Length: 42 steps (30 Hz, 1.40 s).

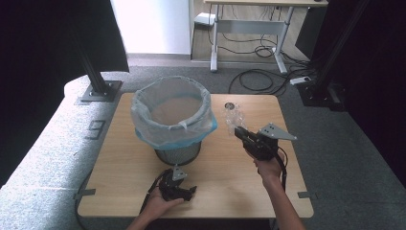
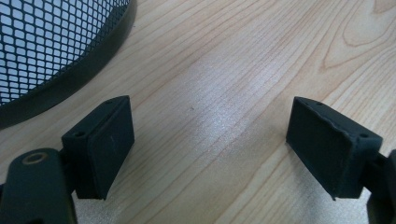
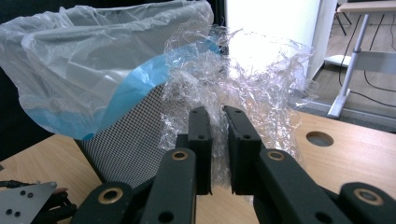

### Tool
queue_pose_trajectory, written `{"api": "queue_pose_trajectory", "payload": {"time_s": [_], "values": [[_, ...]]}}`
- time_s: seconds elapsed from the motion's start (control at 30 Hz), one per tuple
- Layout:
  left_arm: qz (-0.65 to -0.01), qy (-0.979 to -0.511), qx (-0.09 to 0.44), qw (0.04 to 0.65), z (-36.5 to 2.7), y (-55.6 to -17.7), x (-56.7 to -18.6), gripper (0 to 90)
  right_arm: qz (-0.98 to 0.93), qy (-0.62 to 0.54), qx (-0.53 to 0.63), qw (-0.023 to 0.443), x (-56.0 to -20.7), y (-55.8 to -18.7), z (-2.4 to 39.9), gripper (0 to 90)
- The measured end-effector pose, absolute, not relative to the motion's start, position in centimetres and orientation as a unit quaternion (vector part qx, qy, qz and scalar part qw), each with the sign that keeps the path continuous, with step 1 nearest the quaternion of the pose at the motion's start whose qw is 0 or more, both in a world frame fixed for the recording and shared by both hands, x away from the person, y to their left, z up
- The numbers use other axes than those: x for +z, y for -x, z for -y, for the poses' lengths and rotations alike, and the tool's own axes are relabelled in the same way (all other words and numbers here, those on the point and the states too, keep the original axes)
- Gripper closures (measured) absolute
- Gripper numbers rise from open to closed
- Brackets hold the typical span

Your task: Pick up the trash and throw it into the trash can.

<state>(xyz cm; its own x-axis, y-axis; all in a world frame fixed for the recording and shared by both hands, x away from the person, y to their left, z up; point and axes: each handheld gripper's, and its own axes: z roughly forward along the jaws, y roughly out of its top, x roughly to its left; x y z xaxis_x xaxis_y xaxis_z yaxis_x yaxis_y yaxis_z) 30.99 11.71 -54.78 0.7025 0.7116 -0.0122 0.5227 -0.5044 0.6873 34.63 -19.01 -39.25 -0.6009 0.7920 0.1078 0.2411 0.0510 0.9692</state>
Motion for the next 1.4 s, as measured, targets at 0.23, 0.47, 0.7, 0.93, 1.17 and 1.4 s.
{"api": "queue_pose_trajectory", "payload": {"time_s": [0.23, 0.47, 0.7, 0.93, 1.17, 1.4], "values": [[-0.360, -0.856, 0.137, 0.344, -11.7, -31.0, -54.8, 15.0, -0.674, -0.375, 0.589, 0.241, -38.2, -34.8, 19.0, 81.0], [-0.360, -0.856, 0.138, 0.344, -11.7, -31.0, -54.8, 15.1, -0.675, -0.369, 0.590, 0.244, -37.1, -35.0, 18.4, 80.9], [-0.362, -0.855, 0.137, 0.344, -11.7, -31.0, -54.8, 15.0, -0.674, -0.361, 0.595, 0.247, -35.9, -35.3, 17.6, 80.9], [-0.360, -0.857, 0.138, 0.342, -11.7, -31.0, -54.8, 15.1, -0.677, -0.353, 0.595, 0.249, -35.1, -35.9, 16.4, 80.8], [-0.359, -0.857, 0.138, 0.342, -11.7, -31.0, -54.8, 15.0, -0.677, -0.348, 0.601, 0.242, -34.4, -36.4, 15.1, 80.8], [-0.359, -0.858, 0.137, 0.342, -11.7, -31.0, -54.8, 15.0, -0.680, -0.342, 0.601, 0.244, -34.1, -36.8, 14.3, 80.9]]}}
